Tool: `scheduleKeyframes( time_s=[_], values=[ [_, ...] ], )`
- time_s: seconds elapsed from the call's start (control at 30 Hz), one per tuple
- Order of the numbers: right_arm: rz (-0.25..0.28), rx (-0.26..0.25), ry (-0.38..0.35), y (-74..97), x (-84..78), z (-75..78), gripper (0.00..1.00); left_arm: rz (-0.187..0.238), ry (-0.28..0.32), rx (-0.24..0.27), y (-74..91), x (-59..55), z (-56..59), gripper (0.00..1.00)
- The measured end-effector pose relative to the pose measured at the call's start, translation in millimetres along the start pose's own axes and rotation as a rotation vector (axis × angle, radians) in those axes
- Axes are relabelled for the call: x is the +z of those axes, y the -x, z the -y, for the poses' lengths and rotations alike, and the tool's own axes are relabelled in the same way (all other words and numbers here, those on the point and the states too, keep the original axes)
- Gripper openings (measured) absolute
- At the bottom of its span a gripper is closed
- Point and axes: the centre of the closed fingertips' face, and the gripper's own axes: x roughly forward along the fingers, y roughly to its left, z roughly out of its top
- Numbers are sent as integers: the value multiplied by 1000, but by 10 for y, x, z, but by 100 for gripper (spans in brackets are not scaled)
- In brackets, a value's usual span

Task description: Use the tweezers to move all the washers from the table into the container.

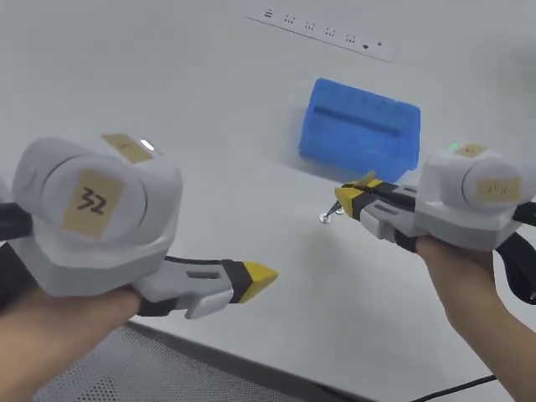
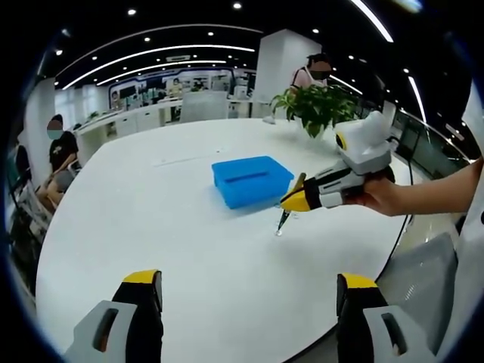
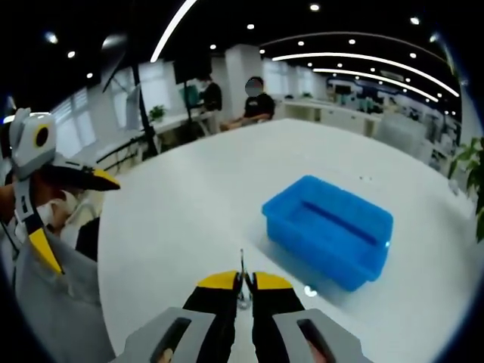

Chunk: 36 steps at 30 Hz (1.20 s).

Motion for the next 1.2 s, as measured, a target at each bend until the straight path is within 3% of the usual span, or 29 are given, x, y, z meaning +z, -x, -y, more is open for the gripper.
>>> scheduleKeyframes(
  time_s=[0.73,1.2],
  values=[
    [-14,-12,18,-9,-49,27,2,-11,-20,1,5,-24,7,97],
    [21,-22,58,118,185,58,2,-2,-27,2,14,9,5,97]
  ],
)
